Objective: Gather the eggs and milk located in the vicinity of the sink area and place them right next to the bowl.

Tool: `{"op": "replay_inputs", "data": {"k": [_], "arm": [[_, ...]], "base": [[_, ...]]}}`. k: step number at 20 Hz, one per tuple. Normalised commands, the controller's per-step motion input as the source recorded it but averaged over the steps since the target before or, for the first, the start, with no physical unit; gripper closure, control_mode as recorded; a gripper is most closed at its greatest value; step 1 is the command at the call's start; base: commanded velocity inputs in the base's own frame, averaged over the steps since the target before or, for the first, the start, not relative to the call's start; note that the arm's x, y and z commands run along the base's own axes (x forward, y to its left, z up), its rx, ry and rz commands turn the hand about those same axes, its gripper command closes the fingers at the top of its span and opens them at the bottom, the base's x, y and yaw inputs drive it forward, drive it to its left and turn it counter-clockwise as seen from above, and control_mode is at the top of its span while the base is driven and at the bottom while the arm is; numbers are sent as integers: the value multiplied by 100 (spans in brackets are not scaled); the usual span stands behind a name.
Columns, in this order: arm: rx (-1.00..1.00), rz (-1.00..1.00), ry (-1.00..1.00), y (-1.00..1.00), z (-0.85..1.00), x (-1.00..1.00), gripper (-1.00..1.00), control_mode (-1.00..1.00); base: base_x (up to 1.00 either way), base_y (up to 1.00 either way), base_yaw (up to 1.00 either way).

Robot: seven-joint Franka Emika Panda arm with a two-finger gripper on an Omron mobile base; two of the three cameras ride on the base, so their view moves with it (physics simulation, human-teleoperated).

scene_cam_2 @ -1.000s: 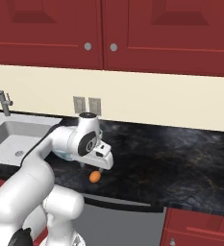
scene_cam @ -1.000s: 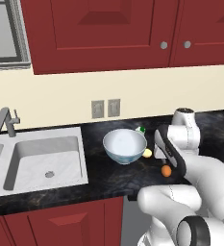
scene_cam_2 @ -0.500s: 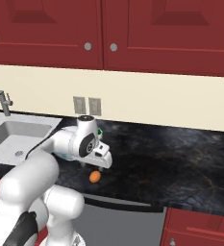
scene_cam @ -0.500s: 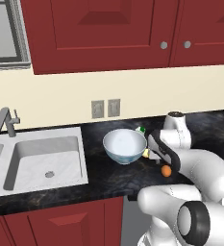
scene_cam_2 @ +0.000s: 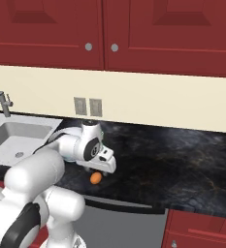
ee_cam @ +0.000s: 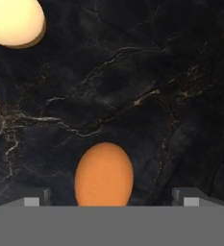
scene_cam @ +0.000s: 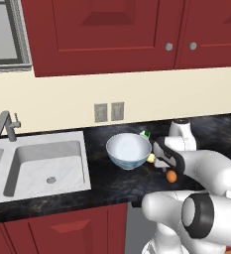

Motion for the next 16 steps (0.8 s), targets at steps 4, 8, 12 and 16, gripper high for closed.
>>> {"op": "replay_inputs", "data": {"k": [4,8,12,16], "arm": [[0,0,0,-11,-17,-14,-100,-100],[0,0,0,2,-19,-6,-100,-100],[0,0,0,11,-6,0,-100,-100],[0,0,0,4,-1,0,-100,-100]], "base": [[0,0,0],[0,0,0],[0,0,0],[0,0,0]]}}
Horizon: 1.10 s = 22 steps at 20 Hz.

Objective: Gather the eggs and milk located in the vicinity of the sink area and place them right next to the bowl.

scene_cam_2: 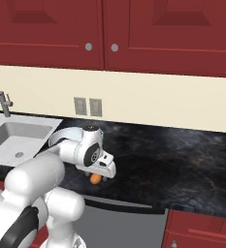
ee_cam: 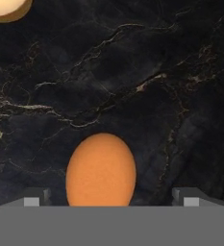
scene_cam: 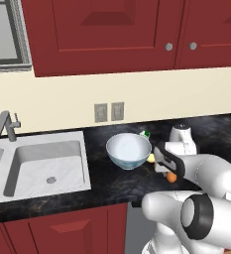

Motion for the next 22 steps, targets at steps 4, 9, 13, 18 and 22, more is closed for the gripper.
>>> {"op": "replay_inputs", "data": {"k": [4,9,13,18,22], "arm": [[0,0,0,0,-10,0,-100,-100],[0,0,0,0,-18,3,-100,-100],[0,0,0,0,-11,5,-100,-100],[0,0,0,0,-3,0,100,-100],[2,0,0,-6,-3,0,100,-100]], "base": [[0,0,0],[0,0,0],[0,0,0],[0,0,0],[0,0,0]]}}
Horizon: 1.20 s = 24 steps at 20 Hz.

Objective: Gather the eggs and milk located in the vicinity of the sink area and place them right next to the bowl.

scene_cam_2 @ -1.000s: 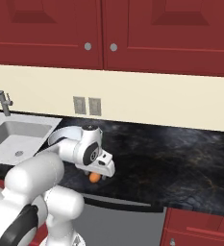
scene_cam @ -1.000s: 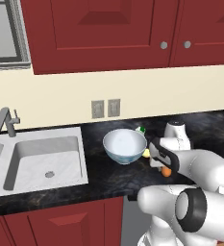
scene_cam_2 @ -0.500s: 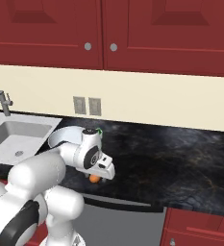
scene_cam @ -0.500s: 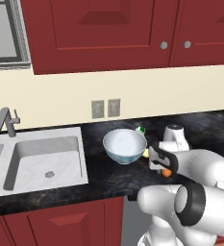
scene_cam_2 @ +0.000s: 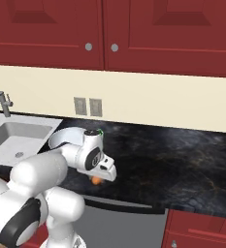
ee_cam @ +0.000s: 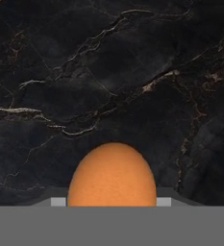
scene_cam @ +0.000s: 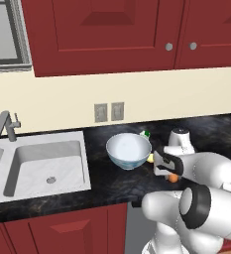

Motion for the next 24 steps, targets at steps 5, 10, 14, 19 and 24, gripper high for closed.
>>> {"op": "replay_inputs", "data": {"k": [5,10,14,19,24], "arm": [[10,27,-41,-7,-1,-20,100,-100],[7,48,-55,11,36,-19,100,-100],[0,53,-51,58,36,-18,100,-100],[0,55,-31,33,2,-9,100,-100],[0,9,0,11,-8,0,100,-100]], "base": [[0,0,0],[0,0,0],[0,0,0],[0,0,0],[0,0,0]]}}
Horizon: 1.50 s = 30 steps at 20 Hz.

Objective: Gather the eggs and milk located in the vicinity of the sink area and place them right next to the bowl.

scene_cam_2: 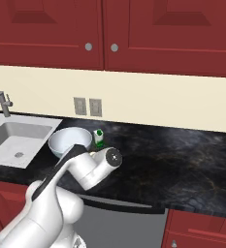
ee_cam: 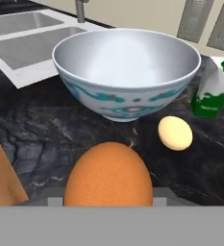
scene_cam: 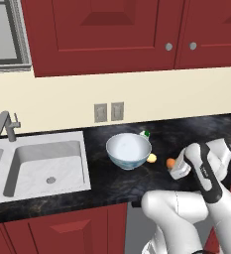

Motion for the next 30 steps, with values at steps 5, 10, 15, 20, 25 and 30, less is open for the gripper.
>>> {"op": "replay_inputs", "data": {"k": [5,10,15,20,25,30], "arm": [[0,-4,-4,39,-28,2,100,-100],[0,-16,-4,50,-17,2,100,-100],[0,-21,-2,50,-26,1,100,-100],[0,-22,0,39,-46,-6,100,-100],[0,-19,-2,31,-43,-38,100,-100],[0,-12,-3,53,-53,-41,100,-100]], "base": [[0,0,0],[0,0,0],[0,0,0],[0,0,0],[0,0,0],[0,0,0]]}}
